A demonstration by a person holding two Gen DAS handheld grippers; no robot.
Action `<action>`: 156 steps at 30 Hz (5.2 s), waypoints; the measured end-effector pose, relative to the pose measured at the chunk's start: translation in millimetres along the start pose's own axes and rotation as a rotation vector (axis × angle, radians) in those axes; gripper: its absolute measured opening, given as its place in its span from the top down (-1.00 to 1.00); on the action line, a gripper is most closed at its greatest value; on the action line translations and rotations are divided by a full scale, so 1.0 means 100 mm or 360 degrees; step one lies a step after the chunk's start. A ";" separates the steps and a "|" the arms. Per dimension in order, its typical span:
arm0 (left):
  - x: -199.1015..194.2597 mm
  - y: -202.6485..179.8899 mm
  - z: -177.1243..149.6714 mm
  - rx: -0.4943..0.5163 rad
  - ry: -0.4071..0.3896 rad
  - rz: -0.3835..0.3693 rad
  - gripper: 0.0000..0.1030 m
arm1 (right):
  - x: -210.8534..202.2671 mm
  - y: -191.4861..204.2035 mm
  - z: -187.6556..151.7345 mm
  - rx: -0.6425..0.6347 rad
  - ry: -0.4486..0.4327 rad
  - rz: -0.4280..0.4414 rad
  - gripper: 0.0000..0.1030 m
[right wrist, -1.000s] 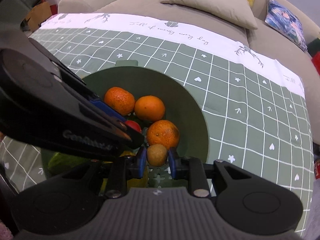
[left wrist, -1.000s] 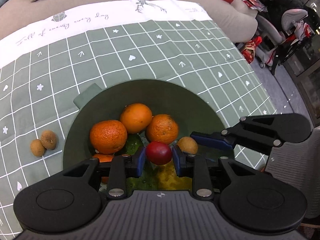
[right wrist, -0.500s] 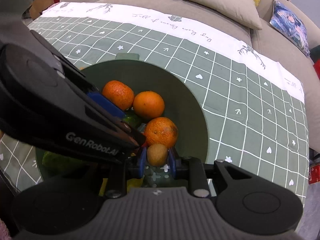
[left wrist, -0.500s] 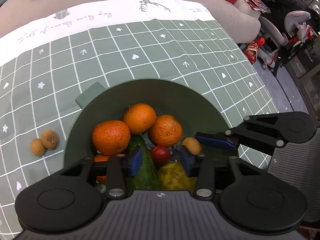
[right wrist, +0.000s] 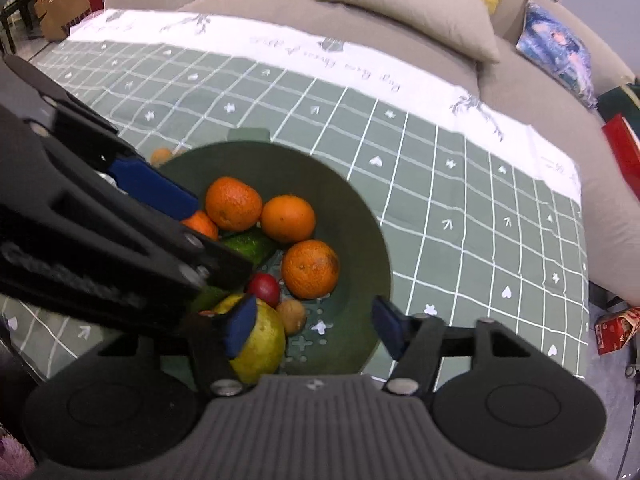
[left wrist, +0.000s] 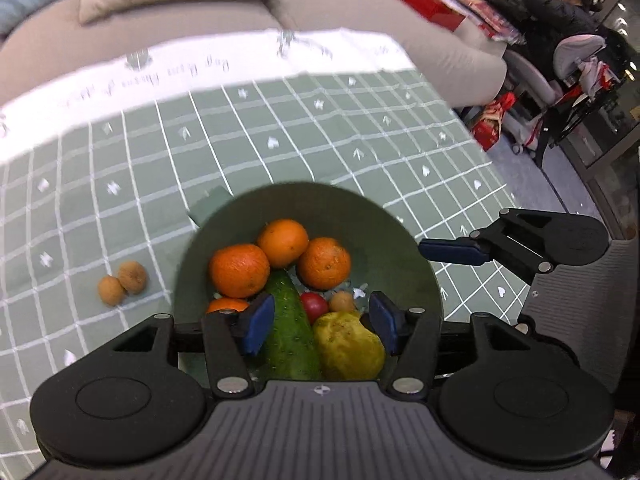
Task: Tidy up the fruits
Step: 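Carry the tomato and longan into the colander and open both tools, then grasp a longan with the left tool while the right tool grasps the last longan, then carry both longans into the colander and open both tools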
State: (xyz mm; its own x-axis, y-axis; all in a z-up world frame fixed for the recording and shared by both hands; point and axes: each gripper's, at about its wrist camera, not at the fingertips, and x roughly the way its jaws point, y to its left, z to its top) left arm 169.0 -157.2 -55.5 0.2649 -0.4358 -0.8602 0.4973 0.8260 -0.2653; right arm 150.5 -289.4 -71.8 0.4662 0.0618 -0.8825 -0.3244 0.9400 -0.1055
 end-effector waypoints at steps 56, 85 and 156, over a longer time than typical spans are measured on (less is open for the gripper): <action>0.18 1.66 -0.33 -0.0118 -0.0114 0.0075 0.11 | 0.84 1.06 1.11 -0.0810 -0.0058 0.0421 0.42; 0.17 1.77 -0.49 -0.0191 -0.0118 0.0166 0.49 | 1.27 1.32 1.10 -0.1029 0.0025 0.0435 0.49; 0.27 0.00 -0.29 0.0025 -0.0010 0.0135 0.49 | 0.05 0.14 -0.32 0.0191 -0.0009 0.0043 0.53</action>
State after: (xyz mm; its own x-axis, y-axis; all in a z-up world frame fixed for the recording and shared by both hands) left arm 151.7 -158.5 -91.0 0.3119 -0.3668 -0.8765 0.4859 0.8543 -0.1846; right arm 122.1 -287.1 -92.6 0.4632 0.0895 -0.8817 -0.2361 0.9714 -0.0255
